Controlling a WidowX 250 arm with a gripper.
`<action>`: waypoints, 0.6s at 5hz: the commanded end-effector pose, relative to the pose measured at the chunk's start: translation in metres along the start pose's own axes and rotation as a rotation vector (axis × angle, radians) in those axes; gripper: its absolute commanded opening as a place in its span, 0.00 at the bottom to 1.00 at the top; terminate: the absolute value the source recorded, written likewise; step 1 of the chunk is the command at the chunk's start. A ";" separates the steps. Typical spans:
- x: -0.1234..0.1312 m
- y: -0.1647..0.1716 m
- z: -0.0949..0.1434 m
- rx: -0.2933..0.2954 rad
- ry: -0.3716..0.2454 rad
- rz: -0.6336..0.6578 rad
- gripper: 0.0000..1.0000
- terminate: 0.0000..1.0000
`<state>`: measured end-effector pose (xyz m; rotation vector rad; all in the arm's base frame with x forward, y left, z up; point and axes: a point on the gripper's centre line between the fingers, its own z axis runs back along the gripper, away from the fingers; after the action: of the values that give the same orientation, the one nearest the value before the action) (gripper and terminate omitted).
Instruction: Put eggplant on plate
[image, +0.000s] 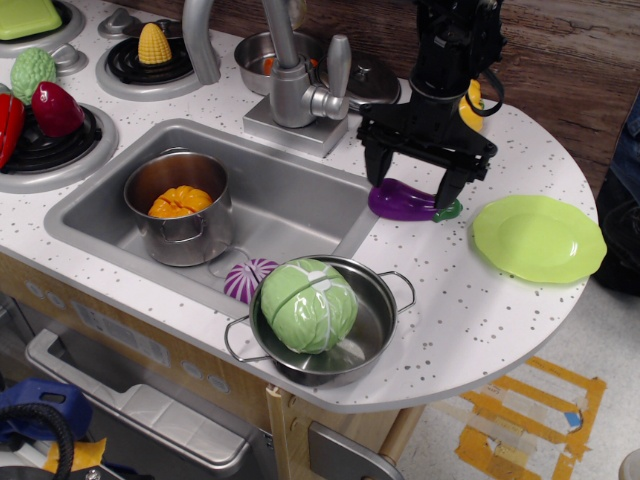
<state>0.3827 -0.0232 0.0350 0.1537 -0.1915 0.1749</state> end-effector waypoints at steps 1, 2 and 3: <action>0.023 0.002 0.036 0.062 -0.033 0.261 1.00 0.00; 0.030 0.003 0.050 0.075 -0.004 0.499 1.00 0.00; 0.038 -0.005 0.051 0.094 0.035 0.749 1.00 0.00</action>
<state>0.4056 -0.0266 0.0660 0.1978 -0.1654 0.9902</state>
